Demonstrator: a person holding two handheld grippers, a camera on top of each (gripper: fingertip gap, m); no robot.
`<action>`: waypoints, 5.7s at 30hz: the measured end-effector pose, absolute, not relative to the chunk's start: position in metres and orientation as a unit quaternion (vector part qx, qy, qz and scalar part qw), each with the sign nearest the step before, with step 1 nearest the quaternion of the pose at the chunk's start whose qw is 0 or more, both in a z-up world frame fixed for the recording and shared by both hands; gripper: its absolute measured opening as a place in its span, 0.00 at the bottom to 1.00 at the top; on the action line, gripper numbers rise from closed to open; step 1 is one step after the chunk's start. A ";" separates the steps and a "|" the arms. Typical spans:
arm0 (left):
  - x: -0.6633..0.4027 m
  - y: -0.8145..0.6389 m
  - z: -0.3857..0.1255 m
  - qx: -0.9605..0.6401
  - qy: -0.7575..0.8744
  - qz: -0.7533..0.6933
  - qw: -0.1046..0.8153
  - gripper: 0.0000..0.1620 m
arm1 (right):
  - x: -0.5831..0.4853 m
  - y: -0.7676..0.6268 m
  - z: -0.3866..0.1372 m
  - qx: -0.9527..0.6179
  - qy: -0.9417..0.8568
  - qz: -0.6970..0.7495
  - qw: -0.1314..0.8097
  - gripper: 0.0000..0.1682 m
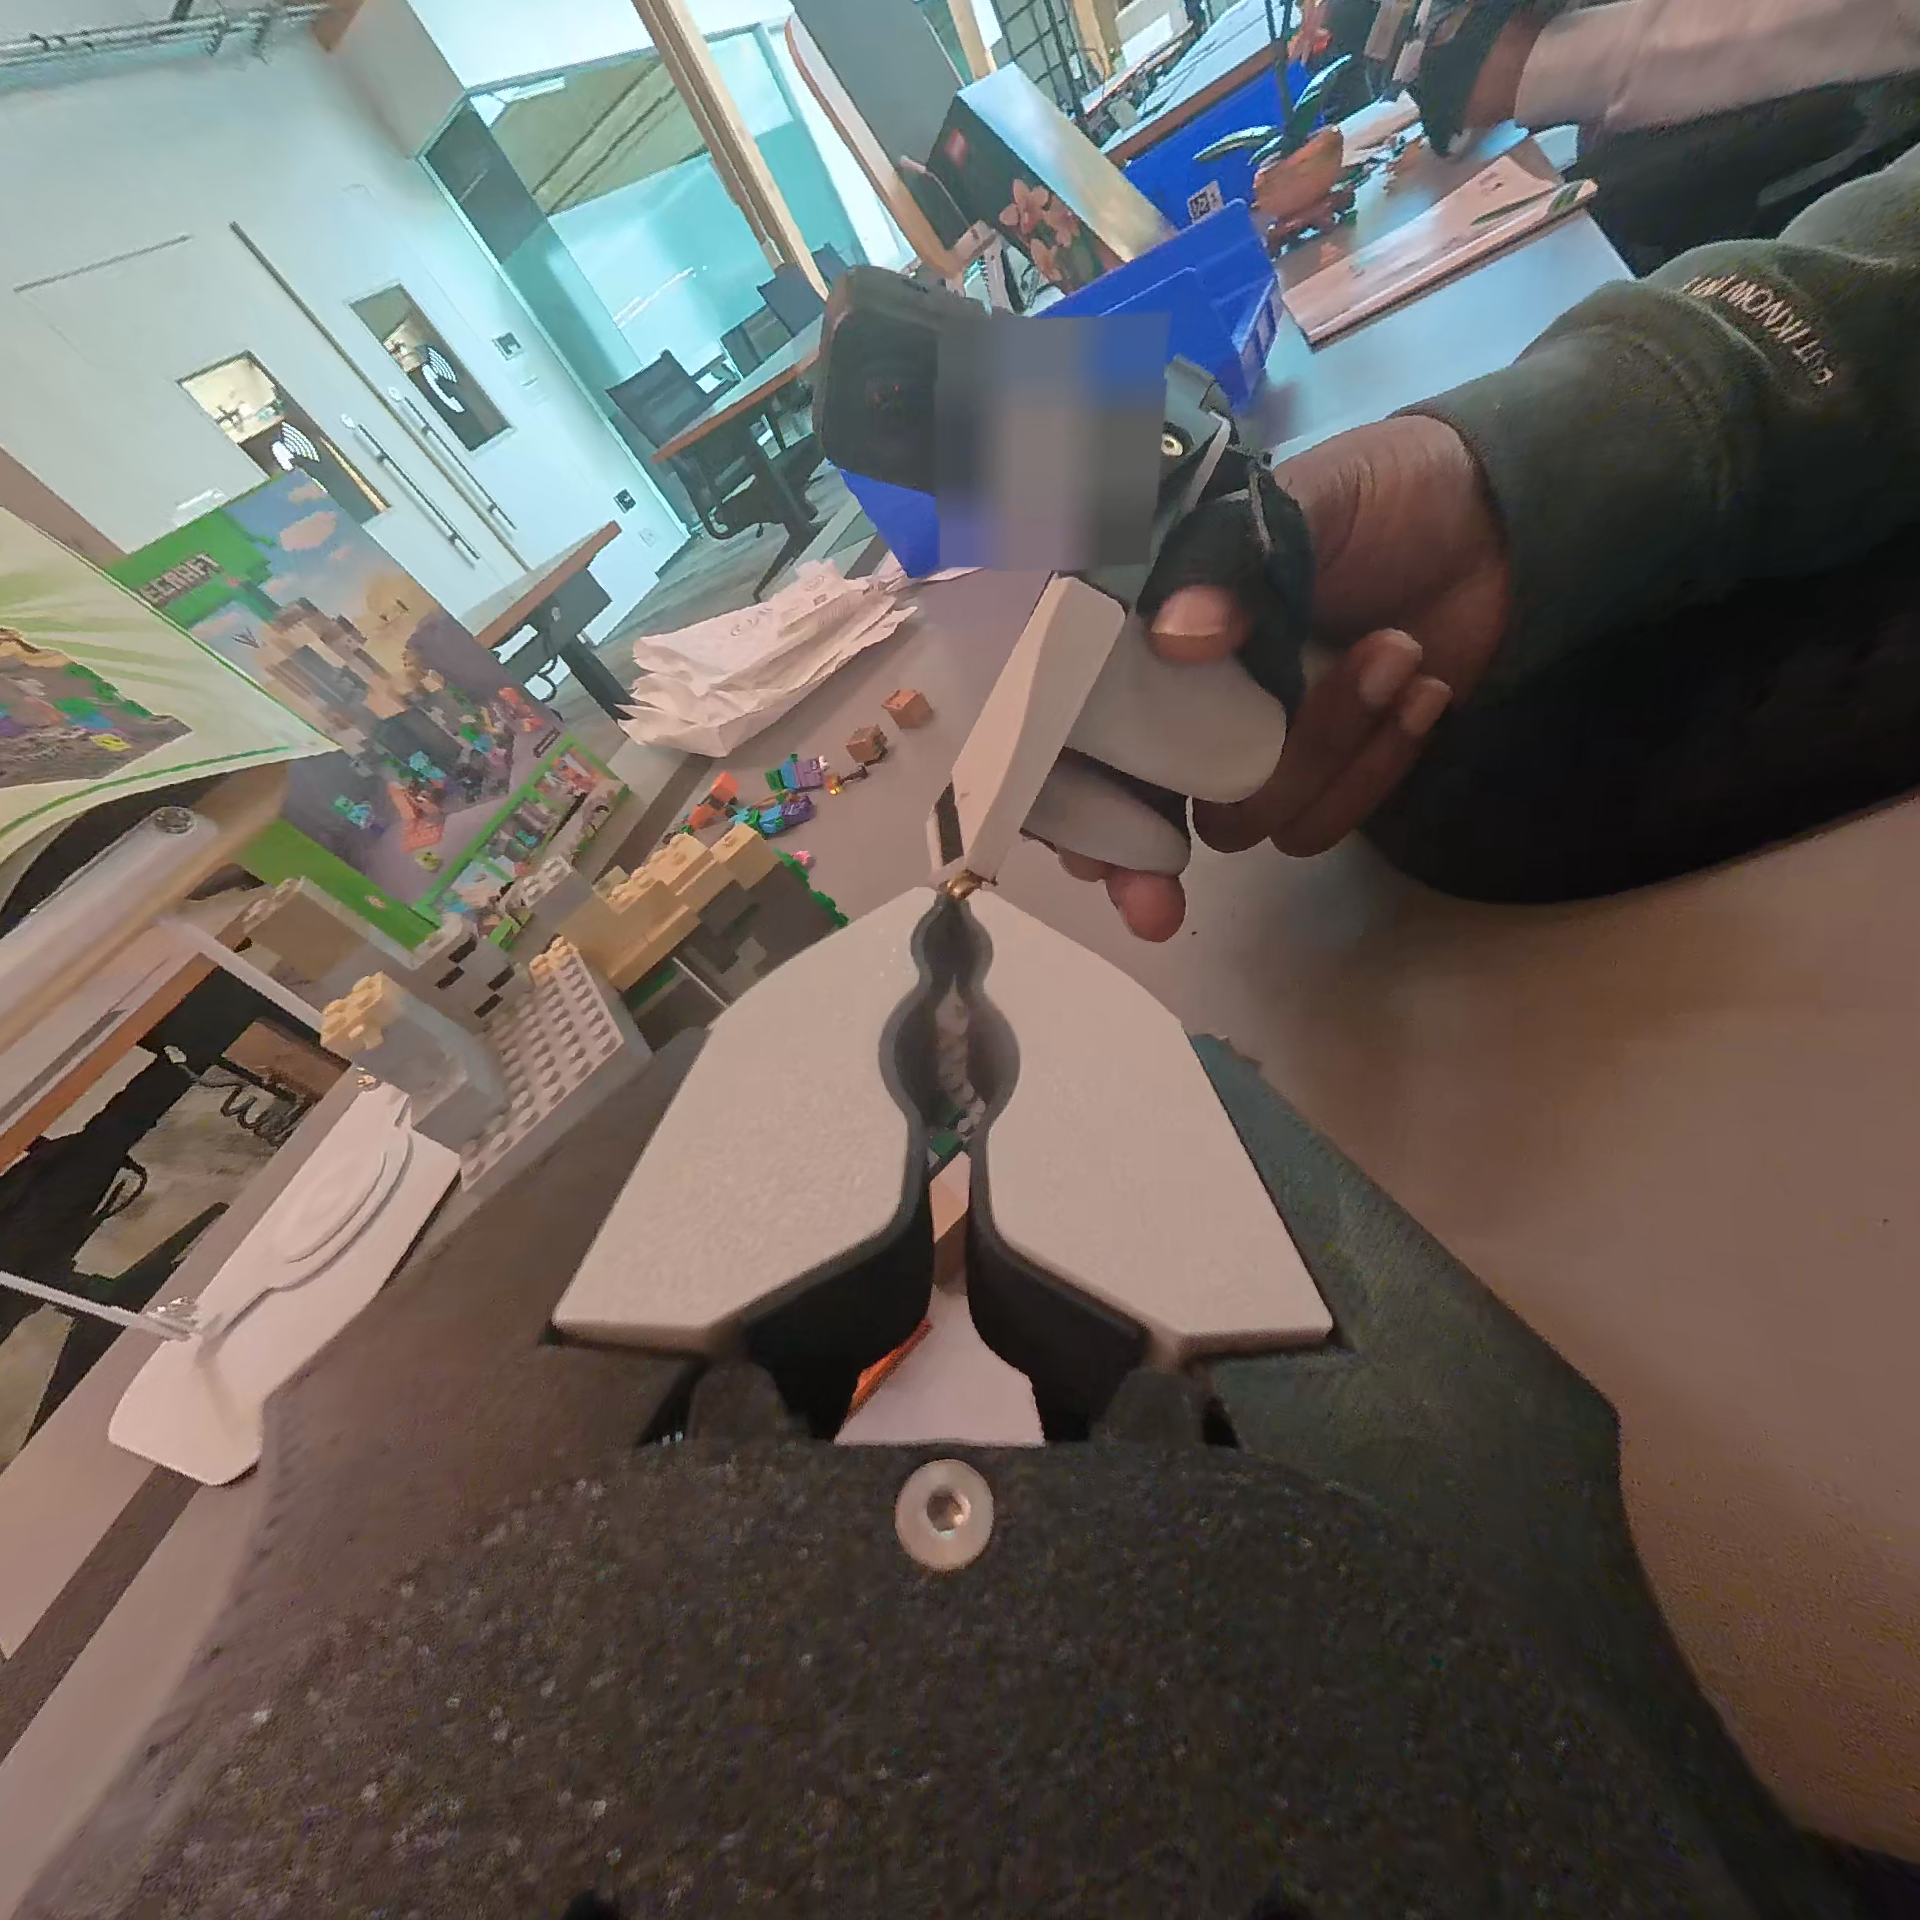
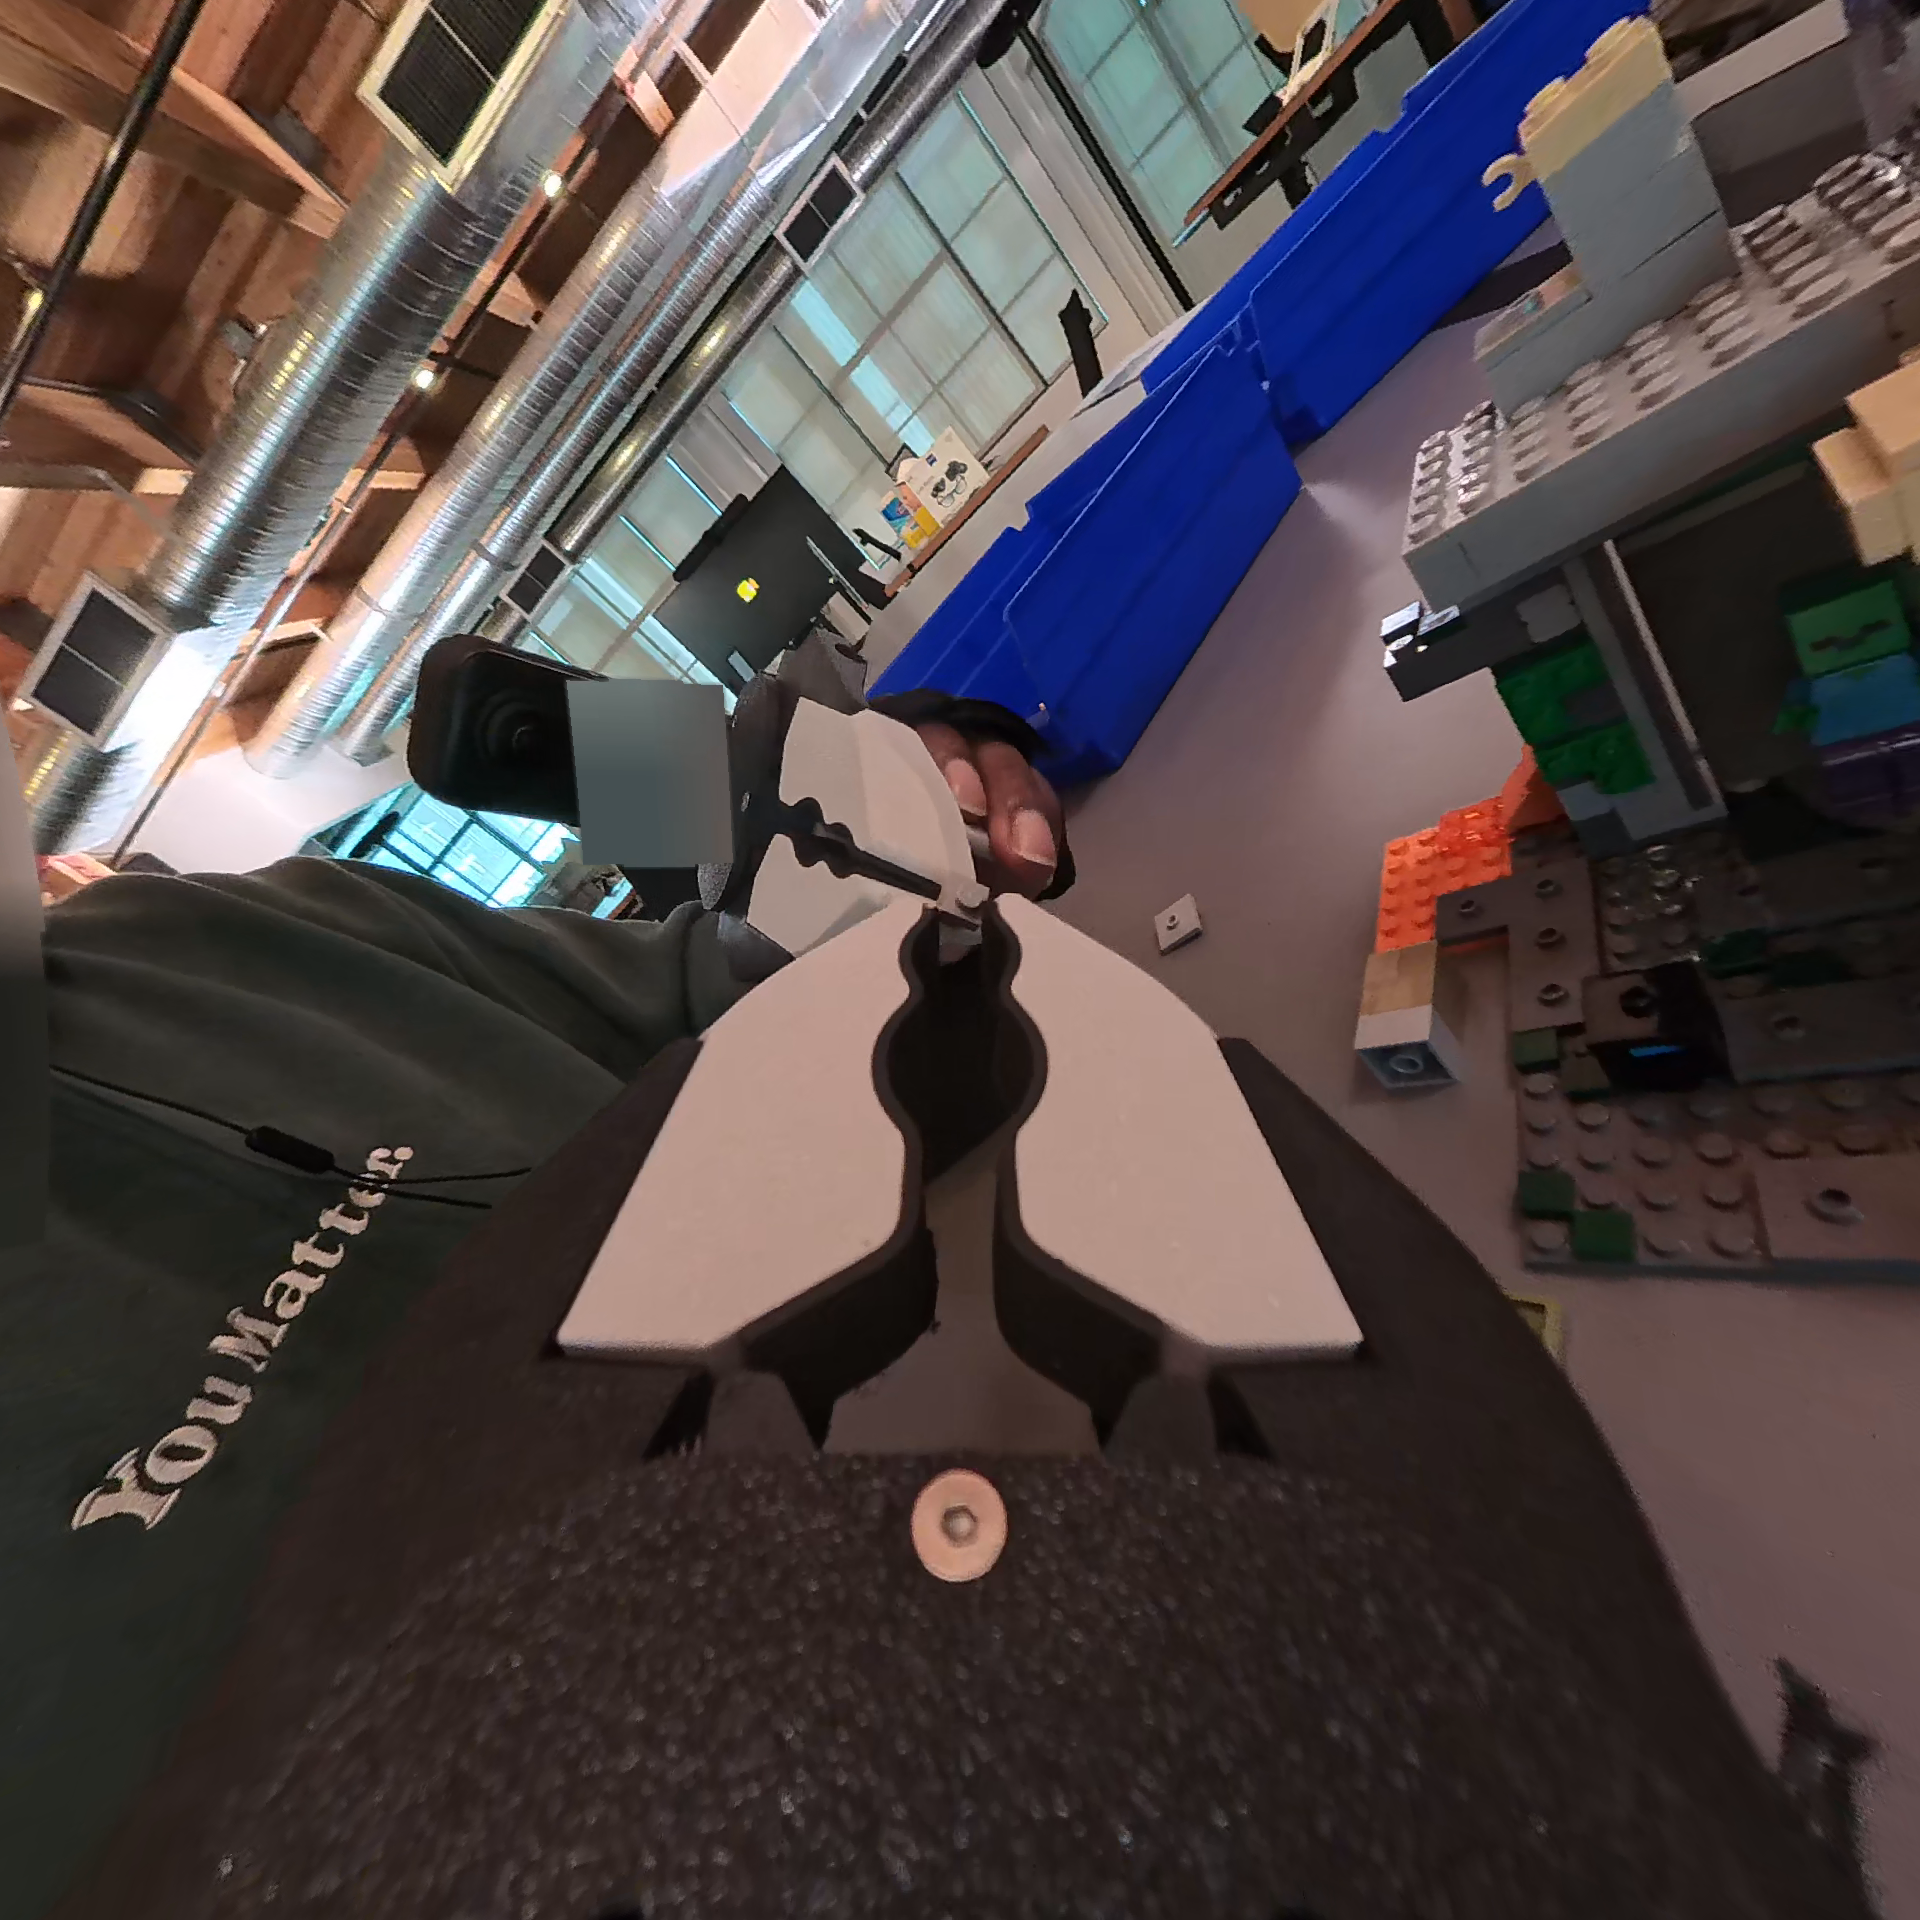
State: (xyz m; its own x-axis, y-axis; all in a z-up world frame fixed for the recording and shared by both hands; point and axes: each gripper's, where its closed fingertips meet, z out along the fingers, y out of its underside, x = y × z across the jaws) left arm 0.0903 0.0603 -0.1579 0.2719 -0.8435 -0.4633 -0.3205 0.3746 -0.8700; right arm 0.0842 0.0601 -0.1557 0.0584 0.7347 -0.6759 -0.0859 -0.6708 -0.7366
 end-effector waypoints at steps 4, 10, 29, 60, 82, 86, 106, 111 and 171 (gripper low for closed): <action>0.091 0.062 -0.158 -0.513 0.563 -0.208 0.614 0.00 | 0.085 0.062 -0.156 -0.654 -0.240 0.643 0.319 0.04; 0.092 0.065 -0.156 -0.504 0.554 -0.187 0.636 0.04 | 0.084 0.065 -0.153 -0.651 -0.207 0.659 0.315 0.04; 0.088 0.062 -0.154 -0.513 0.556 -0.209 0.620 0.03 | 0.081 0.059 -0.151 -0.641 -0.215 0.672 0.301 0.05; 0.093 0.059 -0.155 -0.529 0.538 -0.269 0.599 0.00 | 0.087 0.060 -0.155 -0.664 -0.317 0.545 0.402 0.03; 0.095 0.051 -0.148 -0.449 0.572 -0.168 0.666 0.04 | 0.085 0.053 -0.150 -0.643 -0.229 0.676 0.278 0.03; 0.096 0.047 -0.148 -0.449 0.577 -0.189 0.656 0.04 | 0.085 0.049 -0.150 -0.638 -0.239 0.680 0.270 0.03; 0.092 0.036 -0.136 -0.468 0.555 -0.308 0.615 0.00 | 0.087 0.039 -0.136 -0.593 -0.261 0.715 0.263 0.02; 0.088 0.046 -0.139 -0.490 0.541 -0.322 0.603 0.00 | 0.093 0.047 -0.138 -0.614 -0.271 0.678 0.299 0.03; 0.097 0.068 -0.211 -0.689 0.484 -0.372 0.392 0.11 | 0.087 0.071 -0.214 -0.618 -0.598 -0.050 0.508 0.10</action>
State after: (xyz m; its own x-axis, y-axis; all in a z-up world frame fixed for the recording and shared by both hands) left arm 0.0968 0.0684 -0.2109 0.2553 -0.9576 0.1336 -0.3740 -0.2253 -0.8997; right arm 0.0875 0.0707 -0.2142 0.2808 0.6873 0.6699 0.7897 0.2312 -0.5682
